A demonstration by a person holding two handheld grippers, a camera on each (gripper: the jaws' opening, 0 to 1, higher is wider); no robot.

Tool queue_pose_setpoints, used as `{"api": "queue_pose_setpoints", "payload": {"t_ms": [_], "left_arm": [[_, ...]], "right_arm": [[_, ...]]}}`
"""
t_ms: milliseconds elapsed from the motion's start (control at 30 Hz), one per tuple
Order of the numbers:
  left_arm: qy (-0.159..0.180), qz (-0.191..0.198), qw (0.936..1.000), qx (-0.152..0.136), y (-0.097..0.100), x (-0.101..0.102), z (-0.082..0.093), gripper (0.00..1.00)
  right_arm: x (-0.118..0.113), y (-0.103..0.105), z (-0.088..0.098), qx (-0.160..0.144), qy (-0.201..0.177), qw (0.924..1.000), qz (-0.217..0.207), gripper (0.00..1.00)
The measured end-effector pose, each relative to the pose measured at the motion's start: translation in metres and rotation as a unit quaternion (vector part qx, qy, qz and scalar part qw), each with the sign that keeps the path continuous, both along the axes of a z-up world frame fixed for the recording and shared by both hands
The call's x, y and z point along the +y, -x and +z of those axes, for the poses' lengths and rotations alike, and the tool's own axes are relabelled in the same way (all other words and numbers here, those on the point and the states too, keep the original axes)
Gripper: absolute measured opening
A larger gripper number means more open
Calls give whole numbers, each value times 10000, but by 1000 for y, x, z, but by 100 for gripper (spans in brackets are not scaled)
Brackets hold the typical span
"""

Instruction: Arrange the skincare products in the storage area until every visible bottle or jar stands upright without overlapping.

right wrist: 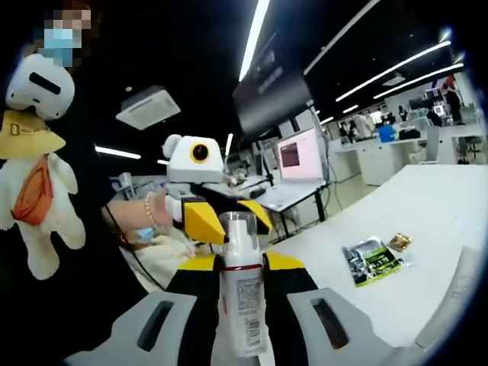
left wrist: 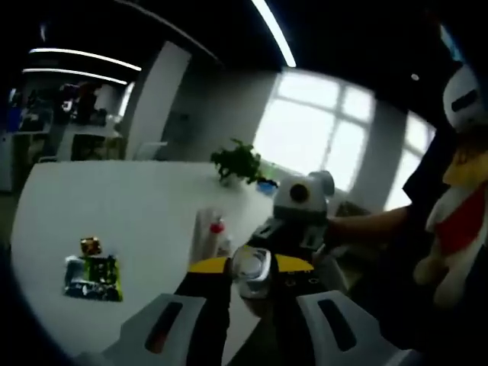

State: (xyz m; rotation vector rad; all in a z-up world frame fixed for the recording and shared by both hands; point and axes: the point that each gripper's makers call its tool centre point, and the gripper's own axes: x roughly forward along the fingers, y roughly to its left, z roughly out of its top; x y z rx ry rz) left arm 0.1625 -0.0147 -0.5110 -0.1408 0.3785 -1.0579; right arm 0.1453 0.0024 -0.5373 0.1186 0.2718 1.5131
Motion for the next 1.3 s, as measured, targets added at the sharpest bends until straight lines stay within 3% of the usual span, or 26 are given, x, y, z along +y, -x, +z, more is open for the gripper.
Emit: {"api": "queue_pose_setpoints", "payload": {"t_ms": [167, 233, 267, 400, 600, 800, 1000, 1300], "left_arm": [[-120, -205, 9996, -152, -3, -7, 14, 18], [-269, -289, 9990, -225, -5, -10, 19, 18], [-502, -328, 9978, -288, -7, -11, 18, 19], [-1096, -597, 9910, -481, -7, -22, 16, 19], [-1362, -759, 9863, -545, -5, -48, 11, 19], [-1529, -924, 9822, -575, 0, -70, 8, 19], [-1520, -1119, 9780, -885, 1, -87, 16, 20], [-1518, -1195, 9751, -1088, -4, -103, 21, 20]], "right_arm": [[-10, 6, -18, -218, 534, 9982, 147, 23], [-17, 7, -26, -269, 713, 9970, 153, 23], [-20, 6, -29, -314, 786, 9963, 131, 24], [-31, 4, -30, -383, 849, 9956, 103, 25], [-44, 2, -26, -464, 815, 9955, 113, 25], [-64, 2, -30, -405, 741, 9963, 168, 20], [-77, 1, -21, -397, 439, 9981, 194, 18], [-89, -5, -15, -465, 451, 9975, 265, 19]]}}
